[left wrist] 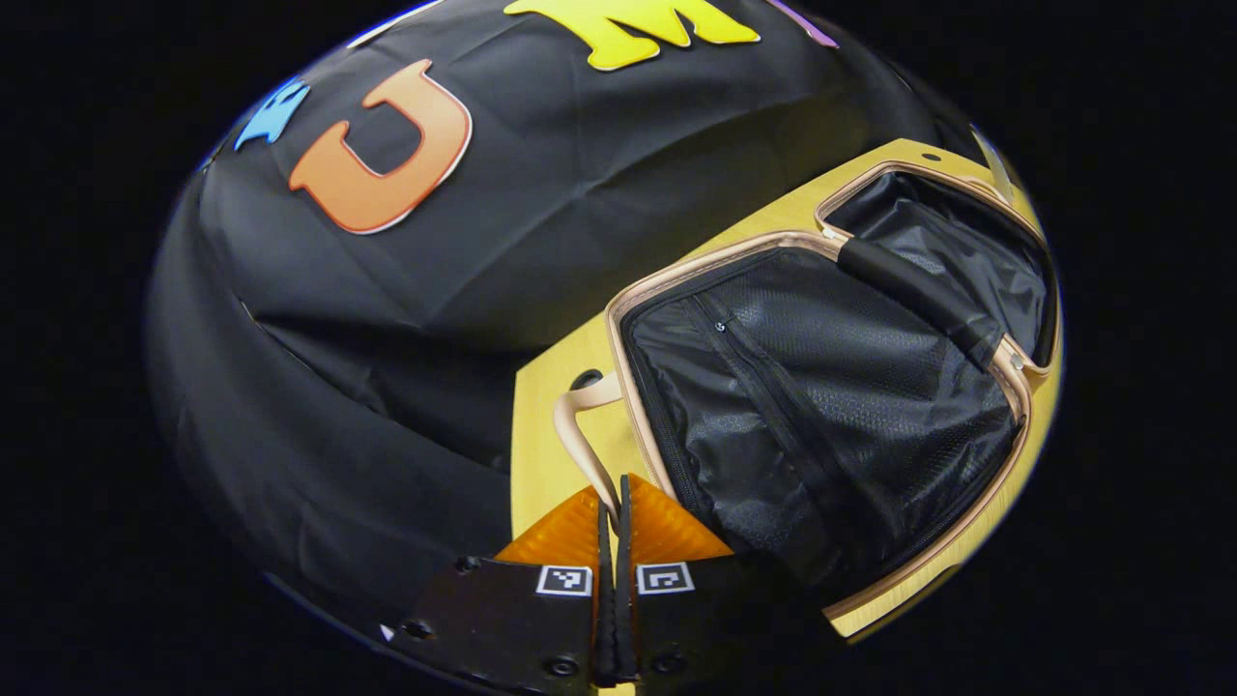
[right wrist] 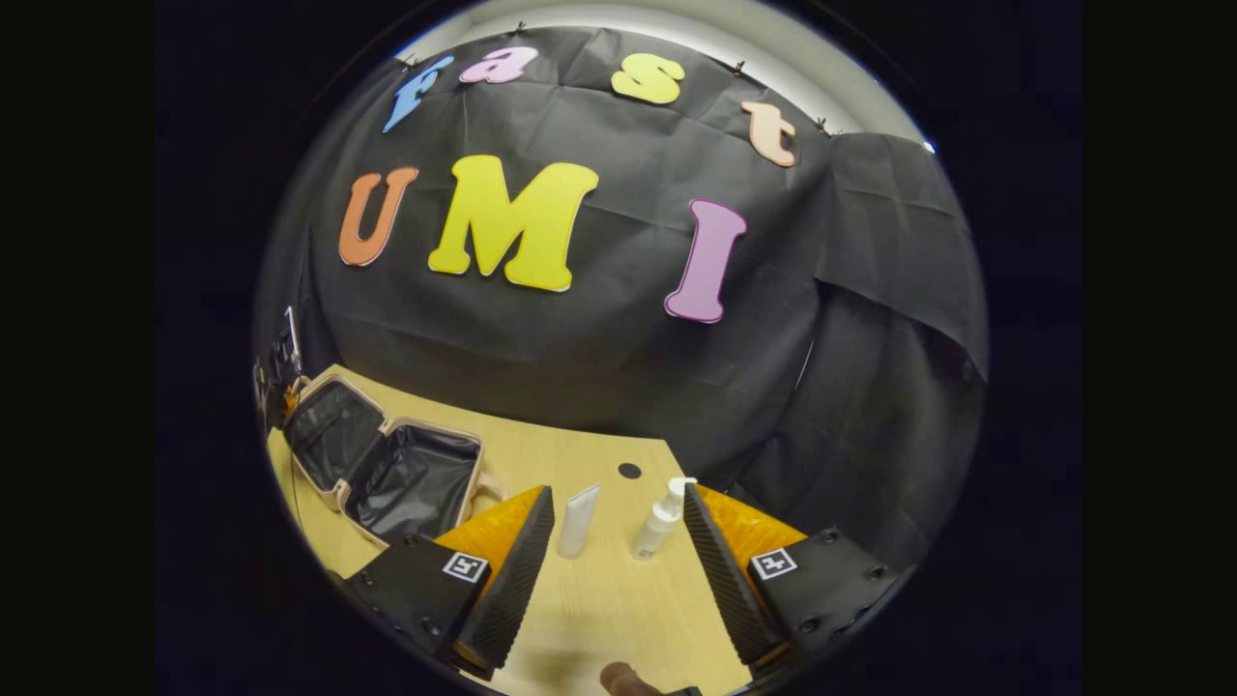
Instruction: First open the suitcase, pack the skin care products into it, and then close the suitcase.
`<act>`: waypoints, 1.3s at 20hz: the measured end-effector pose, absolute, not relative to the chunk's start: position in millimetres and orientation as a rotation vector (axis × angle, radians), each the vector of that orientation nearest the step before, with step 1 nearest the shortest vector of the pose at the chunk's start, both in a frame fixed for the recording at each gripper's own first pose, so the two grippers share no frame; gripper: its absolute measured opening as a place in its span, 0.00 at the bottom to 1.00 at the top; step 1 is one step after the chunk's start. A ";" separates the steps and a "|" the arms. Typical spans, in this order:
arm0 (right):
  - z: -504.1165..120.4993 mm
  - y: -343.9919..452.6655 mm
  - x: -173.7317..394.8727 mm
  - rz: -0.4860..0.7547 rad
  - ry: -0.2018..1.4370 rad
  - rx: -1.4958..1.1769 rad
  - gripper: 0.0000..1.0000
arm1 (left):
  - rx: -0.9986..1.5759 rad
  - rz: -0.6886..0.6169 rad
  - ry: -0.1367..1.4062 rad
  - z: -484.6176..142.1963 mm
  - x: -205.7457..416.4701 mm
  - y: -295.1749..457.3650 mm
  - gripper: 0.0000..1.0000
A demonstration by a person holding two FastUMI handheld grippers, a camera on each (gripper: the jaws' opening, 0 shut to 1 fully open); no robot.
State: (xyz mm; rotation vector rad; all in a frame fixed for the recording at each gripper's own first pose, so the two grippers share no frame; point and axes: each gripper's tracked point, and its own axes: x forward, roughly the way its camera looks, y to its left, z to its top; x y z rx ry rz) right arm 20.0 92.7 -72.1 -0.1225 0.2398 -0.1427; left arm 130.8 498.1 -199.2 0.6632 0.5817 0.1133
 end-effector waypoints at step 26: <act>-117.3 18.0 38.3 -0.006 0.292 -0.085 0.81 | 0.088 0.044 0.309 -140.6 69.5 215.9 0.99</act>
